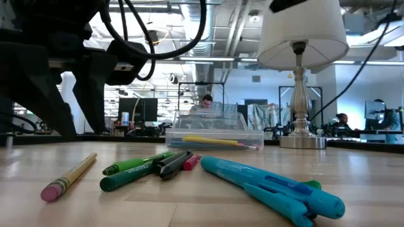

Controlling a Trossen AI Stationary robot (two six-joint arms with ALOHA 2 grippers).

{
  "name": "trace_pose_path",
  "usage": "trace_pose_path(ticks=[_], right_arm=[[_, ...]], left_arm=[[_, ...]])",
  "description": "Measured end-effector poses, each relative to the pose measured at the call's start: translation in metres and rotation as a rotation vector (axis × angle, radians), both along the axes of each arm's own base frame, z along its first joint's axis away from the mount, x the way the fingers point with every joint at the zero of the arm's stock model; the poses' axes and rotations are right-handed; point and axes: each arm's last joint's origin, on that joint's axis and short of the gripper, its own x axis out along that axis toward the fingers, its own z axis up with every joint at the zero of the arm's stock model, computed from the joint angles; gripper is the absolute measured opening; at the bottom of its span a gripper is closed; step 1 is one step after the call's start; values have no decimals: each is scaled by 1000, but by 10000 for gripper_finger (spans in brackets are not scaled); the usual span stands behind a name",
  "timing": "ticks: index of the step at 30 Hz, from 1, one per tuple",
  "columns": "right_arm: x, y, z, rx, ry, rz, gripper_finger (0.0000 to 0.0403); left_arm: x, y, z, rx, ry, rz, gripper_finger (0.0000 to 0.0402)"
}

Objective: Pick & place school supplies into a supply box
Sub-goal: Put the yellow pencil into the supply box

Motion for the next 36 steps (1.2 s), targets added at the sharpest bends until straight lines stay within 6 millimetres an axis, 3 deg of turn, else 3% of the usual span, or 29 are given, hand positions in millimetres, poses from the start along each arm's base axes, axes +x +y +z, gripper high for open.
trace_pose_path(ticks=[9,17,31,36], right_arm=[[-41,-9,-18,47,-172,118,121],[-65,-17,-21,81,-253,165,121],[-67,-16,-26,89,-272,177,121],[-69,-14,-26,91,-270,190,121]], left_arm=[[3,0,2,12,-38,-49,100],[5,0,-2,33,-28,-71,100],[11,-8,-4,85,35,-123,100],[17,-6,-19,79,68,-143,100]])
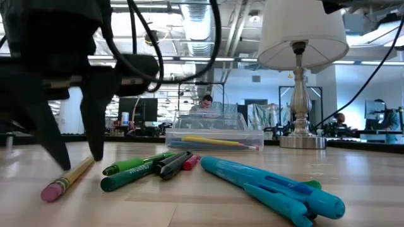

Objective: Pick & place school supplies into a supply box
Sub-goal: Put the yellow pencil into the supply box

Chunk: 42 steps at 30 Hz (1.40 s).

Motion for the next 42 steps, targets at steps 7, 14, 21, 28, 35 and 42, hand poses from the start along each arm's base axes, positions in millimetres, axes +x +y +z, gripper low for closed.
trace_pose_path(ticks=[7,14,21,28,35,42], right_arm=[[-2,3,0,-1,1,13,121],[-2,2,0,1,0,10,121],[-2,2,0,15,3,4,121],[-2,2,-1,21,14,2,121],[-3,1,-3,42,41,-20,121],[-4,1,-11,65,101,-64,121]], left_arm=[[6,7,-5,-46,65,31,100],[9,8,8,21,192,82,98],[10,13,10,39,224,87,44],[23,18,0,29,273,98,7],[29,16,-2,63,387,137,15],[21,21,5,125,530,290,15]])
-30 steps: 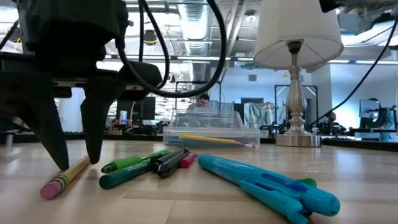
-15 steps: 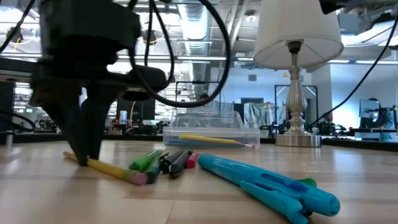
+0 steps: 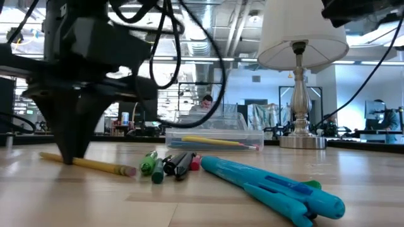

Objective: Pick & place school supplies into a supply box
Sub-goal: Put the yellow pencil into the supply box

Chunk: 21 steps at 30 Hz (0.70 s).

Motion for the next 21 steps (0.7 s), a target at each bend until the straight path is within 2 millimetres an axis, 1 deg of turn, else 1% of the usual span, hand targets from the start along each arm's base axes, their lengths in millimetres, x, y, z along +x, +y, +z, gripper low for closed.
trace_pose_path(ticks=[5,13,15,18,21], right_arm=[[4,5,-14,-21,54,-11,121],[13,12,-38,-62,127,-38,121],[14,12,-42,-69,129,-67,121],[15,12,-47,-89,131,-98,121],[17,11,-48,-92,131,-109,121]], left_arm=[[-8,4,0,42,81,102,21],[-6,3,0,33,68,152,39],[-6,4,0,38,61,174,35],[-6,4,0,43,56,201,17],[-5,4,0,51,46,234,8]])
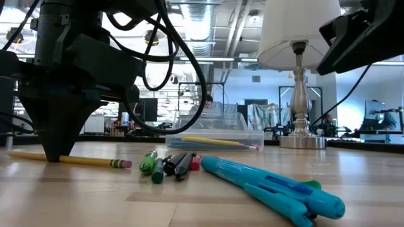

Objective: Pick & place school supplies into a supply box
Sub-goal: Put the yellow pencil into the supply box

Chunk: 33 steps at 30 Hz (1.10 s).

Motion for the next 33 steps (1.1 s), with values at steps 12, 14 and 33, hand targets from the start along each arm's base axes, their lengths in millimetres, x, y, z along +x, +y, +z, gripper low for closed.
trace_pose_path(ticks=[12,14,33], right_arm=[[1,-1,1,1,-3,-7,121],[1,-1,1,2,-3,-7,121],[1,-1,1,3,-3,-7,121]], left_arm=[[0,0,0,16,-12,73,4],[0,0,0,17,-13,84,2],[-12,0,46,56,-175,110,3]])
